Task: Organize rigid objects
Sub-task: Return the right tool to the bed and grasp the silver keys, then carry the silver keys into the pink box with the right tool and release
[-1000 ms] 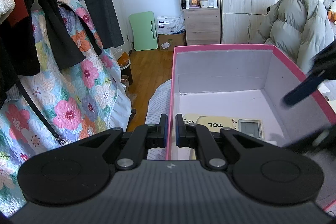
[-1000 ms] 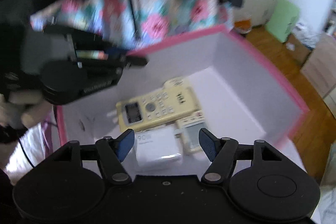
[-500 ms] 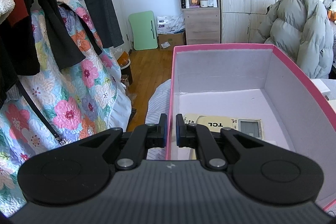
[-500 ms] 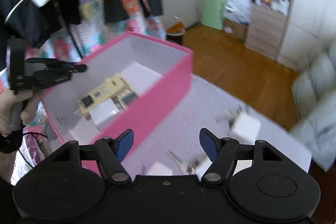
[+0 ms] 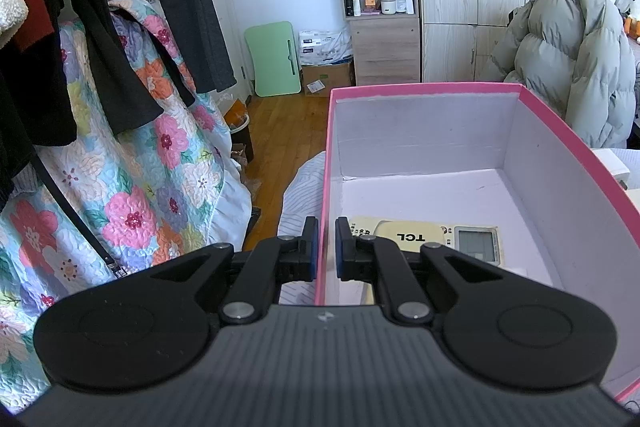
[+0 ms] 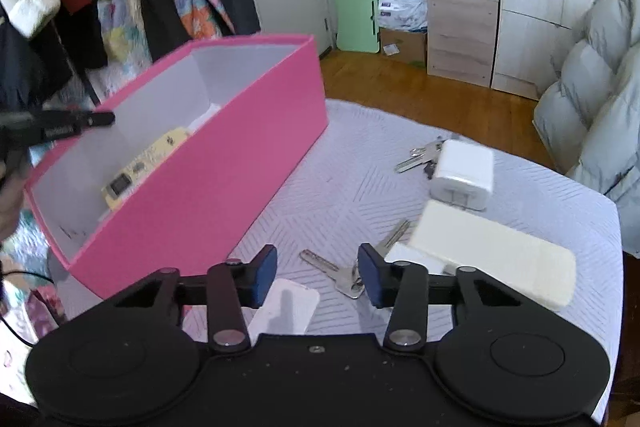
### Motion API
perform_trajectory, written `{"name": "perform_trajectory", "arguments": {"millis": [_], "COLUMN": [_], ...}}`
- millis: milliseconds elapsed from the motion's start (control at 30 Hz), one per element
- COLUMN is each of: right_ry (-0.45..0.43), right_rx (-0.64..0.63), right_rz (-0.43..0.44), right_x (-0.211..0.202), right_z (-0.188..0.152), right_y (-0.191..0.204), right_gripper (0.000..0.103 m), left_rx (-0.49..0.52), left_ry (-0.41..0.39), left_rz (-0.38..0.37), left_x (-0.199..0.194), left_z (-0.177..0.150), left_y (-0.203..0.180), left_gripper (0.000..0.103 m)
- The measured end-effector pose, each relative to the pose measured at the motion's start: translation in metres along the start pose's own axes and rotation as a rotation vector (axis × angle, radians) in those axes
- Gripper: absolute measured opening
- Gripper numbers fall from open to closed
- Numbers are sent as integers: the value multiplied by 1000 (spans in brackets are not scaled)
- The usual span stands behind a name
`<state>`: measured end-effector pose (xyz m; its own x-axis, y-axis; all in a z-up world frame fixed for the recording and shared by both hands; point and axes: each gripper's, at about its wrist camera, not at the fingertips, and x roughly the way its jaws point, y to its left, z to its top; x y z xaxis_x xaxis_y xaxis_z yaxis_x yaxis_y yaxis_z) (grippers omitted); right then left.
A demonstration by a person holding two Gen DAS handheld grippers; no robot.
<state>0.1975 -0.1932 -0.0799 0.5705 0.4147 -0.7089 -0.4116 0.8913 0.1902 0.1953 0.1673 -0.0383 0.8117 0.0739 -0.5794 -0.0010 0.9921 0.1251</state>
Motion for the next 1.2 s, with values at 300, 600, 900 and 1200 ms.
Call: {"name": "perform_trajectory", "arguments": {"millis": [300,600,900,1200], "right_ry": [46,-32,-142,-286], "right_rx": [-20,54,115,49], "right_rz": [-165,-56,80,193], "right_x": [37,21,-13,-48], "right_z": [-3,-3,20,71], "right_y": [14,8,4,23], "right_gripper": [14,3,3,3], "left_rx": [1,-1,-2,-4], "left_ry": [0,0,-2,-2], "left_rz": [0,-1,-1,-1], "left_x": [0,0,0,0], "left_z": [0,1,2,2], "left_y": [0,-1,0,1], "left_gripper": [8,8,8,8]}}
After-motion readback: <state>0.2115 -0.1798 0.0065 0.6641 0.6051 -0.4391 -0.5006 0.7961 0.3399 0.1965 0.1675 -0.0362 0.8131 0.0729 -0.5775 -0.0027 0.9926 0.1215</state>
